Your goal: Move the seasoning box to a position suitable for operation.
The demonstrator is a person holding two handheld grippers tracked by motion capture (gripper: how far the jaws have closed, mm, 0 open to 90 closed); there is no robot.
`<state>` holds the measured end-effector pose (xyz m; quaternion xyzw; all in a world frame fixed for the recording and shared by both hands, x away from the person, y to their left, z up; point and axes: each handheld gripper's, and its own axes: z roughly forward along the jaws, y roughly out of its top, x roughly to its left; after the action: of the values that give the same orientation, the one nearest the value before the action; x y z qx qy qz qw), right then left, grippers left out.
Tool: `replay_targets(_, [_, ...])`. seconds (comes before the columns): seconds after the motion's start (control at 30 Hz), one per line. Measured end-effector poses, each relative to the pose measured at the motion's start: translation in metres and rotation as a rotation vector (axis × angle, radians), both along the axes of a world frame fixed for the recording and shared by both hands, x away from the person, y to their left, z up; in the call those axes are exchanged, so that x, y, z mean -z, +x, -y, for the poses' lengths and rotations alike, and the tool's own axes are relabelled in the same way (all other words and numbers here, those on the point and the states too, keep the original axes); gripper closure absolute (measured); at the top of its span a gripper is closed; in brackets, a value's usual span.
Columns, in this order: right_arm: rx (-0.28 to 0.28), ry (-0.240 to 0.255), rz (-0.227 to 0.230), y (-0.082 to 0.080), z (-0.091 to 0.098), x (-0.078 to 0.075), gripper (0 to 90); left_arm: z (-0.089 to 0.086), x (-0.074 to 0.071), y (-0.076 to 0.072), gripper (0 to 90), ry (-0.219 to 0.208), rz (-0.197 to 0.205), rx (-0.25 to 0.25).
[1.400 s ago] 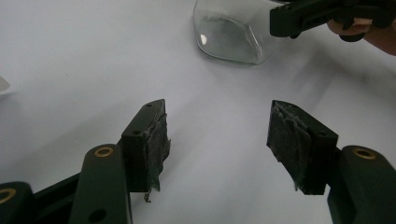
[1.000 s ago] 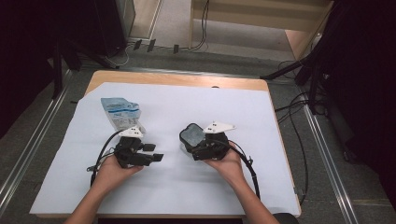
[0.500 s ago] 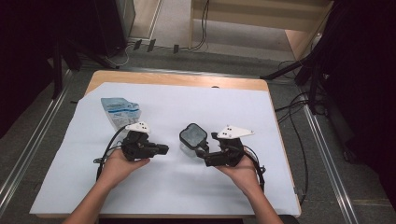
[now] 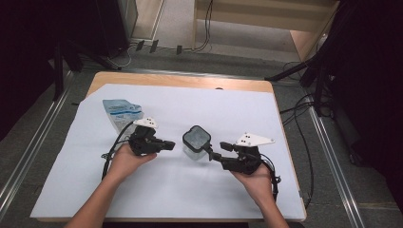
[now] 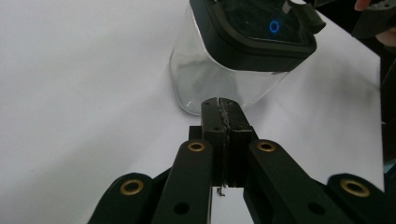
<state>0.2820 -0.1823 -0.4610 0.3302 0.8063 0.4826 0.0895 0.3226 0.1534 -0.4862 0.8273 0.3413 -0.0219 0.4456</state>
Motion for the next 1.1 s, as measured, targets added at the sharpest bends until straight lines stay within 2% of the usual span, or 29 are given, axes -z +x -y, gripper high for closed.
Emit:
replay_targets(0.03, [0.005,0.001,-0.005,0.0,0.001,0.001,55.3,0.0,0.0,0.0,90.0,0.015,0.005,0.001])
replay_targets(0.1, [0.009,0.007,-0.014,-0.001,0.003,0.002,62.5,0.002,0.001,0.001,90.0,0.007,0.012,0.002])
replay_targets(0.13, [0.024,0.01,-0.013,-0.003,0.005,0.003,70.7,0.003,0.001,0.002,90.0,0.013,0.016,0.002])
replay_targets(0.17, [0.024,0.01,-0.013,-0.003,0.005,0.003,70.7,0.004,0.002,0.003,90.0,0.012,0.015,0.005])
replay_targets(0.27, [0.011,0.007,-0.025,-0.005,0.006,0.006,81.8,0.005,0.004,0.005,90.0,0.006,0.018,0.006])
replay_targets(0.37, [-0.004,-0.003,-0.037,-0.006,0.005,0.009,89.0,0.007,0.006,0.007,90.0,0.008,0.021,0.0])
replay_targets(0.5, [-0.02,0.006,-0.068,-0.007,0.0,0.015,90.0,0.009,0.009,0.01,90.0,-0.005,0.017,-0.004])
replay_targets(0.57, [-0.03,0.008,-0.095,-0.007,-0.004,0.019,90.0,0.012,0.01,0.01,90.0,-0.003,0.018,0.0])
replay_targets(0.67, [-0.049,-0.001,-0.11,-0.006,-0.011,0.025,90.0,0.016,0.011,0.012,90.0,0.012,0.023,0.008])
replay_targets(0.8, [-0.046,-0.011,-0.111,-0.002,-0.013,0.029,90.0,0.019,0.011,0.012,90.0,0.016,0.034,0.011])
replay_targets(0.93, [-0.06,0.001,-0.133,0.002,-0.014,0.032,90.0,0.021,0.013,0.013,90.0,0.011,0.024,0.014])
replay_targets(1.1, [-0.06,-0.016,-0.124,0.004,-0.016,0.034,90.0,0.023,0.014,0.012,90.0,0.007,0.024,0.012])
